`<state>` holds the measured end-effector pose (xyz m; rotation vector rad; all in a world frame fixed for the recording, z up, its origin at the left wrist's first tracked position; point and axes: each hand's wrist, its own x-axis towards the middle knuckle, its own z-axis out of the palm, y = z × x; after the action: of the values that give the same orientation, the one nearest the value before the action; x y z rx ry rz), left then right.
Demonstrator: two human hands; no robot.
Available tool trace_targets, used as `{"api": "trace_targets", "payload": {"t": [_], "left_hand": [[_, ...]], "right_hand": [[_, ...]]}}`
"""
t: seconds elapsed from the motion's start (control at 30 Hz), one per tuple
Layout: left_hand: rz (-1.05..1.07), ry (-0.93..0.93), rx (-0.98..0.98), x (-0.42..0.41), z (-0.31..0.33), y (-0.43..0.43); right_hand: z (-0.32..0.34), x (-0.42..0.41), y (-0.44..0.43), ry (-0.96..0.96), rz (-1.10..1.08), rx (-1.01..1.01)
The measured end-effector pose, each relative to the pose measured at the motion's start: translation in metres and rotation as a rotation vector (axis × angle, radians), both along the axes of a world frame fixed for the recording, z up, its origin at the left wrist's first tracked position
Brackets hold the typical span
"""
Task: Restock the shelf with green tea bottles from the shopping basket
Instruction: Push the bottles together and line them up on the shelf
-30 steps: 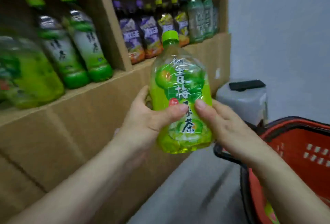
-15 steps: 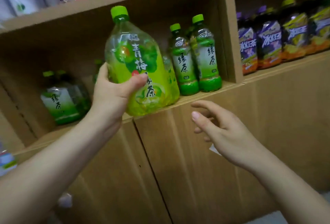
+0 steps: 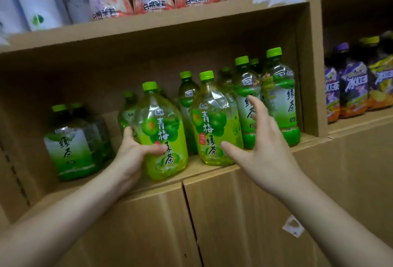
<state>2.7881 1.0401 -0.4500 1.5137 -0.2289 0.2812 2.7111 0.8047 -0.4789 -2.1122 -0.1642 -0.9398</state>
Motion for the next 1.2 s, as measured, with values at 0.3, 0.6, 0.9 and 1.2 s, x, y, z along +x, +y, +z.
{"api": "trace_targets", "payload": {"t": [0.3, 0.6, 0.9, 1.2], "left_hand": [[0.032, -0.026, 0.291, 0.017, 0.008, 0.042], [0.096, -0.171, 0.488, 0.035, 0.009, 0.069], [0.253, -0.218, 0.662, 0.053, 0.01, 0.097], [0.187, -0.787, 0.923, -0.005, 0.036, 0.04]], "right_hand": [[0.043, 0.069, 0.063, -0.179, -0.41, -0.256], [0.041, 0.086, 0.066, -0.16, -0.401, -0.261], [0.039, 0.08, 0.127, -0.253, -0.045, -0.226], [0.056, 0.086, 0.095, -0.348, 0.254, 0.34]]}}
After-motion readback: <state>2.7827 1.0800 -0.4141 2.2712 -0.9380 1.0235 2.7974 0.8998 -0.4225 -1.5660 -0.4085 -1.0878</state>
